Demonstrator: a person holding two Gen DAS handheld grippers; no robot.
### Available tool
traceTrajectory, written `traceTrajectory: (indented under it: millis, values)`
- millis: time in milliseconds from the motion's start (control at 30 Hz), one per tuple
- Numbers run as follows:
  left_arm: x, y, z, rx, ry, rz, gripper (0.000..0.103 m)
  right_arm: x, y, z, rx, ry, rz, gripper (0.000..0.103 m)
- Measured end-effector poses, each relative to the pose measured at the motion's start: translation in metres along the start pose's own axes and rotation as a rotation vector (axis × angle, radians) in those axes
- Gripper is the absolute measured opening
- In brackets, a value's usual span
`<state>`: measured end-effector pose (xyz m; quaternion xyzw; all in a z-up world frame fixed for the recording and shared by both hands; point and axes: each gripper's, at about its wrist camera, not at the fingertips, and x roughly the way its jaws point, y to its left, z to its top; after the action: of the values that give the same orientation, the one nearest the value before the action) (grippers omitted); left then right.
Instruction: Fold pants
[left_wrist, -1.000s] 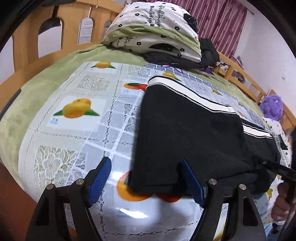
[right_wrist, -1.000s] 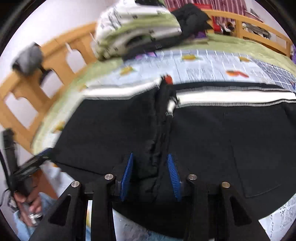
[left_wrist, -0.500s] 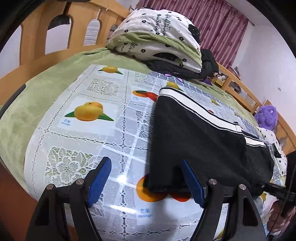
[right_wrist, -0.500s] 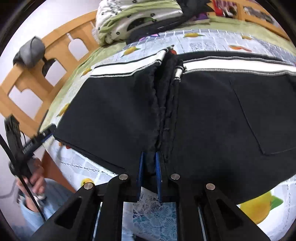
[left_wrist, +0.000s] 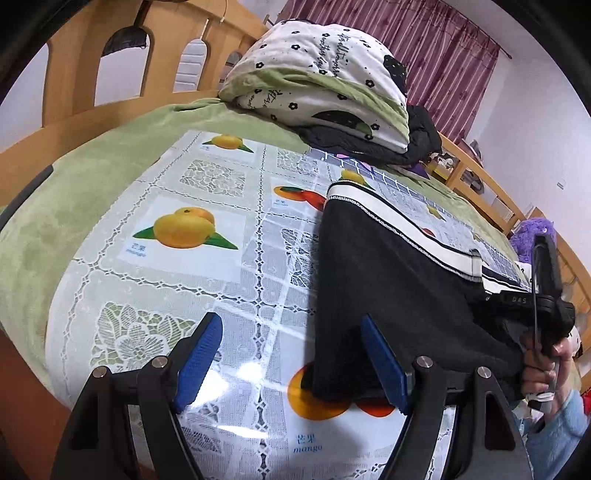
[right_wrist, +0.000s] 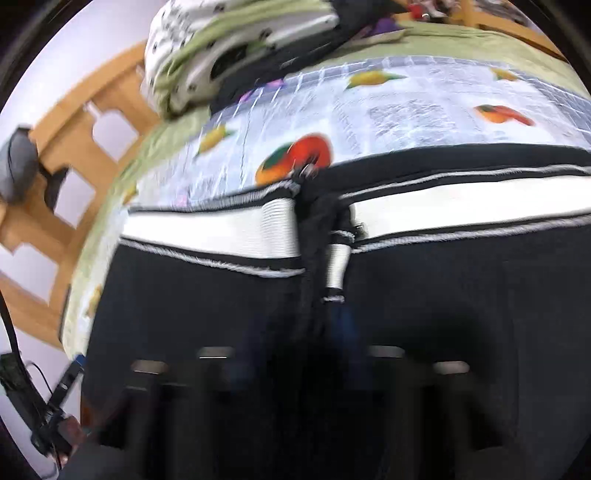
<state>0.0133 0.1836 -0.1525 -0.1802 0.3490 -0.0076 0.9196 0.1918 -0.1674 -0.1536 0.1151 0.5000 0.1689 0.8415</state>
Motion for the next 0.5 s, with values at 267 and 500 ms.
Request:
traceTrajectory:
  millis: [267, 500]
  values:
    - [0.011, -0.007, 0.002, -0.017, 0.074, -0.123, 0.076, 0.0, -0.032, 0.008, 0.009, 0.018, -0.053, 0.025]
    - [0.018, 0.0, -0.003, -0.188, 0.161, -0.3, 0.076, -0.071, -0.029, -0.031, 0.008, -0.086, 0.01, 0.033]
